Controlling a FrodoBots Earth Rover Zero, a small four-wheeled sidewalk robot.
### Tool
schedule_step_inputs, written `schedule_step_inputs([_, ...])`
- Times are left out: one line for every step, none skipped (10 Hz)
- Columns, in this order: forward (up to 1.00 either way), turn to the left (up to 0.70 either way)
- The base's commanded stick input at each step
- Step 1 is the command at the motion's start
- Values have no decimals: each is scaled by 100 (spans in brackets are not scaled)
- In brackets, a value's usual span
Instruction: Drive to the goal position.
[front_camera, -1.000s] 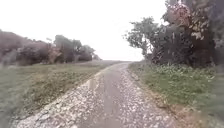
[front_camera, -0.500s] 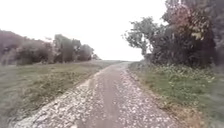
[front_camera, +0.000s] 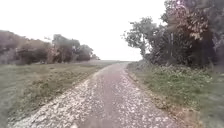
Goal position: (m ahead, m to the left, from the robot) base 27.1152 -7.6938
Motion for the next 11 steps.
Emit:
schedule_step_inputs([100, -37])
schedule_step_inputs([100, -31])
schedule_step_inputs([100, 0])
schedule_step_inputs([100, 0])
schedule_step_inputs([100, 0])
schedule_step_inputs([100, -1])
schedule_step_inputs([100, -3])
schedule_step_inputs([100, -12])
schedule_step_inputs([100, -5])
schedule_step_inputs([100, 0])
schedule_step_inputs([100, 0])
